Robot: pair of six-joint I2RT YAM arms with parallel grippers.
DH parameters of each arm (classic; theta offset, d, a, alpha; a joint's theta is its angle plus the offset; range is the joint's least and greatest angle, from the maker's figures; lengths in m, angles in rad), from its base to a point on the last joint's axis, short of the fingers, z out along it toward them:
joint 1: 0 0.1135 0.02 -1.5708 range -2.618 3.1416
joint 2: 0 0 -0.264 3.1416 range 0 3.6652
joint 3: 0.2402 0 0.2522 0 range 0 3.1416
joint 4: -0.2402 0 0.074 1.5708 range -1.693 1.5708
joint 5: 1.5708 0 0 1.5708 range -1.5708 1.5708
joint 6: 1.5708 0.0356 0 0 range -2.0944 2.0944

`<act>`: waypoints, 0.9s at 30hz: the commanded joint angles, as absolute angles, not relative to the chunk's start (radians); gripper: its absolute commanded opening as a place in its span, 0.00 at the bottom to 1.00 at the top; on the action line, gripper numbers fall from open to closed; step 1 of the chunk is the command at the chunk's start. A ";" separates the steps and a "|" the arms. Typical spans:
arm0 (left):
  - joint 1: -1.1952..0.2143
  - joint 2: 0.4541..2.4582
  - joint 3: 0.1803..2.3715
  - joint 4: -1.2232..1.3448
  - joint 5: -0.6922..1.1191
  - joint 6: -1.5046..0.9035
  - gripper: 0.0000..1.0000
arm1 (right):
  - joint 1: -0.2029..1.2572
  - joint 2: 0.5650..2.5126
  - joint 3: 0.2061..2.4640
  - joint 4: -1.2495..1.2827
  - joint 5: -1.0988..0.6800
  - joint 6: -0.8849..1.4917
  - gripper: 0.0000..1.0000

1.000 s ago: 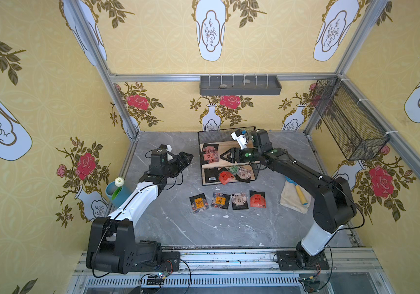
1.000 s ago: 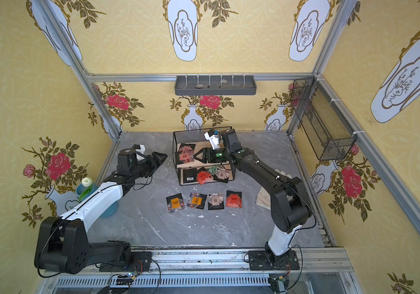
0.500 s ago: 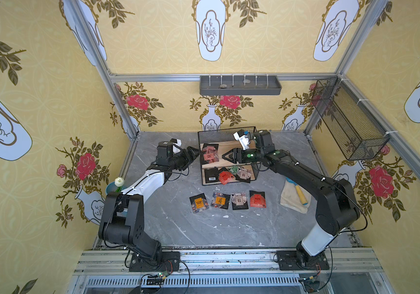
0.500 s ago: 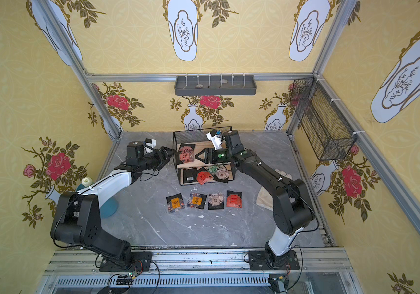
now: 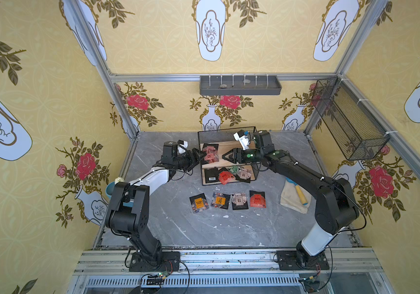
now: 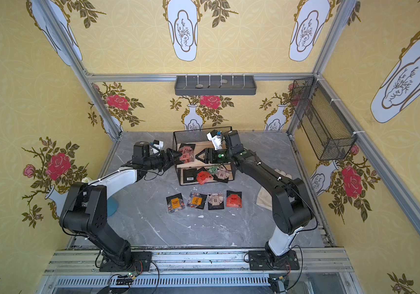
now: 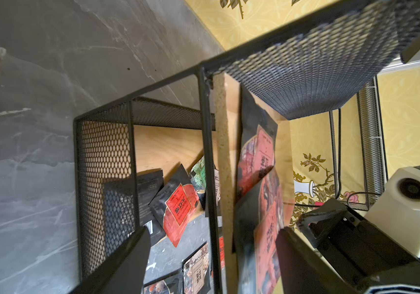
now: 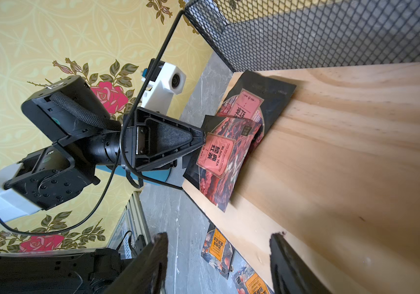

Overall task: Remove the tea bags from the shelf
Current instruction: Pick up the tea bag from the shelf.

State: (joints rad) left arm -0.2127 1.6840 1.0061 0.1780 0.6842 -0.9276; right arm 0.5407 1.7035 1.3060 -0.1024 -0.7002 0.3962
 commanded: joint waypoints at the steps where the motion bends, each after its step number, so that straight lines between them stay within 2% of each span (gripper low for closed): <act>1: -0.219 1.705 1.017 0.207 0.708 -0.919 0.85 | 0.540 1.710 1.303 -0.054 -0.710 0.403 0.66; 11: -0.221 1.689 0.993 0.203 0.699 -0.922 0.72 | 0.535 1.709 1.295 -0.048 -0.714 0.410 0.66; 20: -0.213 1.615 0.954 0.163 0.671 -0.890 0.67 | 0.533 1.703 1.287 -0.038 -0.718 0.419 0.66; 23: -0.210 1.609 0.951 0.168 0.678 -0.891 0.56 | 0.534 1.706 1.286 -0.033 -0.717 0.423 0.66; 27: -0.210 1.608 0.951 0.170 0.686 -0.890 0.48 | 0.535 1.705 1.286 -0.032 -0.718 0.424 0.66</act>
